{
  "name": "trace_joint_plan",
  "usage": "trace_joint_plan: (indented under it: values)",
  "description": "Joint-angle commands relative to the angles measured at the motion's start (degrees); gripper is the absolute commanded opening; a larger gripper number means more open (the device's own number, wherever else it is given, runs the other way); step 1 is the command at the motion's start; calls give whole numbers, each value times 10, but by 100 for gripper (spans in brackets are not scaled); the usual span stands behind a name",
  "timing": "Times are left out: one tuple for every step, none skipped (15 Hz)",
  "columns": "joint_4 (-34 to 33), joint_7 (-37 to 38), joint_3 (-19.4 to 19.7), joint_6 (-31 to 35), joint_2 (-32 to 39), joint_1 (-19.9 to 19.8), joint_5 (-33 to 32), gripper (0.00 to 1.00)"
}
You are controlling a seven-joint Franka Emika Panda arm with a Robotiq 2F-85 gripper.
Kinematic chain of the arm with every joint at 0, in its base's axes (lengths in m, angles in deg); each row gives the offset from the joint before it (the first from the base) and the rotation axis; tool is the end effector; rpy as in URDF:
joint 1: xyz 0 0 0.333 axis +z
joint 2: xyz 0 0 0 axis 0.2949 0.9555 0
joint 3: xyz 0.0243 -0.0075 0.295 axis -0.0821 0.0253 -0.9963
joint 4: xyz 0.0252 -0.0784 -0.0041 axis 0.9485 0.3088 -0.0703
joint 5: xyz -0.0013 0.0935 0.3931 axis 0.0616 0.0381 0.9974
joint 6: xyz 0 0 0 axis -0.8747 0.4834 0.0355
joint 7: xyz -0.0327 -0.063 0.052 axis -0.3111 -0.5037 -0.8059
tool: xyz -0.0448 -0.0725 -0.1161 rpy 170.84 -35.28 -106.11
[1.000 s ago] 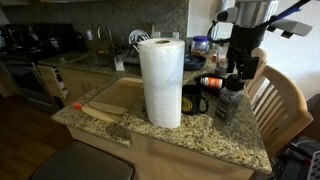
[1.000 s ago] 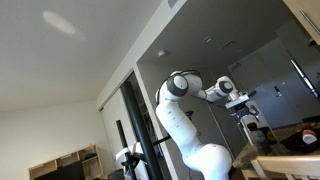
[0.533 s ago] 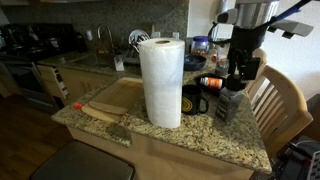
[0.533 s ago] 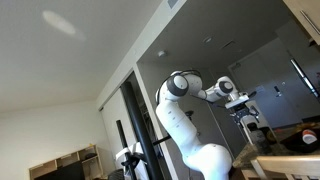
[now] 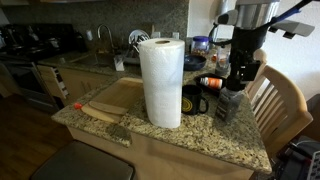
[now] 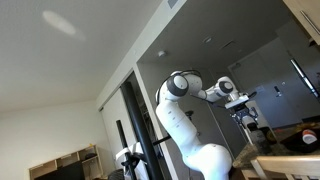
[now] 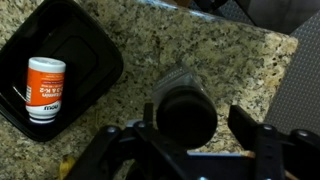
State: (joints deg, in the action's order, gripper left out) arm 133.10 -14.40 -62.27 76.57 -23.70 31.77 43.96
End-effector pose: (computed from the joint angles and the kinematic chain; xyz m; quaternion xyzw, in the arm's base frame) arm 0.4349 0.1704 0.4317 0.9188 0.3919 -0.0136 0.0448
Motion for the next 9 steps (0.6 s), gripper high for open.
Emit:
trace_joint_plan:
  values:
    - [0,-1,-3,0,0,-3,-1,48]
    - [2,-1,-2,3,-2,-4,-1,38]
    - [6,-2,-2,12,-5,-4,-2,33]
    - [11,8,-3,28,-11,-7,-10,33]
    - [14,38,-7,50,-17,-17,-31,33]
    - [10,57,-4,64,-24,-24,-44,33]
    - [6,71,-1,75,-30,-30,-60,33]
    - [-2,83,2,81,-38,-37,-72,33]
    - [-7,95,5,88,-48,-45,-85,33]
